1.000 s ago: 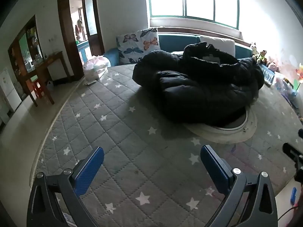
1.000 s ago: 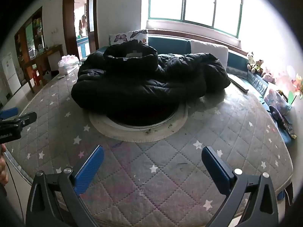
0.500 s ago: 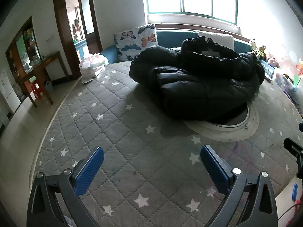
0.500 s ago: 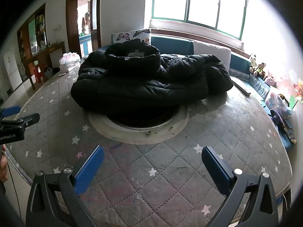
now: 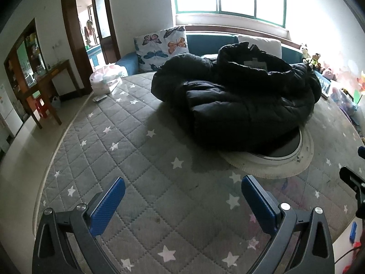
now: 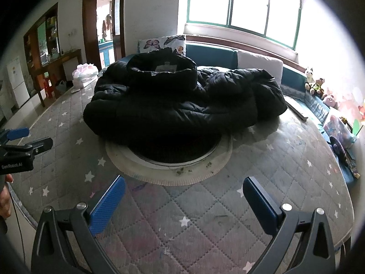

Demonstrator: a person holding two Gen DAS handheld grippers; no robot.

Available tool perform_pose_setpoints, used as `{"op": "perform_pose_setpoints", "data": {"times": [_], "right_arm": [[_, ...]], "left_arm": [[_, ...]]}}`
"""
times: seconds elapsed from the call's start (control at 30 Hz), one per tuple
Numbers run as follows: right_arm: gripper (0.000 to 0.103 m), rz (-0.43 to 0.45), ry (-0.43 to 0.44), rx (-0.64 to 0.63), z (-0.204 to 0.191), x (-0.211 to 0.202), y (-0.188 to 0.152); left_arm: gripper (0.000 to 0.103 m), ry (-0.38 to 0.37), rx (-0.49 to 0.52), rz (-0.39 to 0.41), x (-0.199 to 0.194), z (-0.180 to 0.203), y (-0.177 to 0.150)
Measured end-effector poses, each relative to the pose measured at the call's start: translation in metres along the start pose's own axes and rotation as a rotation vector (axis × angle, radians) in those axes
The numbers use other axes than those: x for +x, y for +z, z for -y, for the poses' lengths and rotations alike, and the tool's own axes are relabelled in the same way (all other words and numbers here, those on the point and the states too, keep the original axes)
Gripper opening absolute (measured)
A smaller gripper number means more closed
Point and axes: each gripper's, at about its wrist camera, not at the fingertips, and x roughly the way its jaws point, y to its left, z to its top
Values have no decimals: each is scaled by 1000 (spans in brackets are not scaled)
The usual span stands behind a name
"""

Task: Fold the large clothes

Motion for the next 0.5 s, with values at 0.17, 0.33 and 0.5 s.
{"op": "perform_pose_setpoints", "data": {"times": [0.17, 0.33, 0.5], "right_arm": [[103, 6, 1, -18, -1, 2, 7], [103, 13, 0, -41, -2, 5, 15], [103, 17, 5, -49, 3, 11, 30]], "left_arm": [[103, 5, 12, 3, 3, 1, 7], [103, 5, 12, 5, 5, 0, 19], [103, 15, 11, 6, 10, -6, 38]]}}
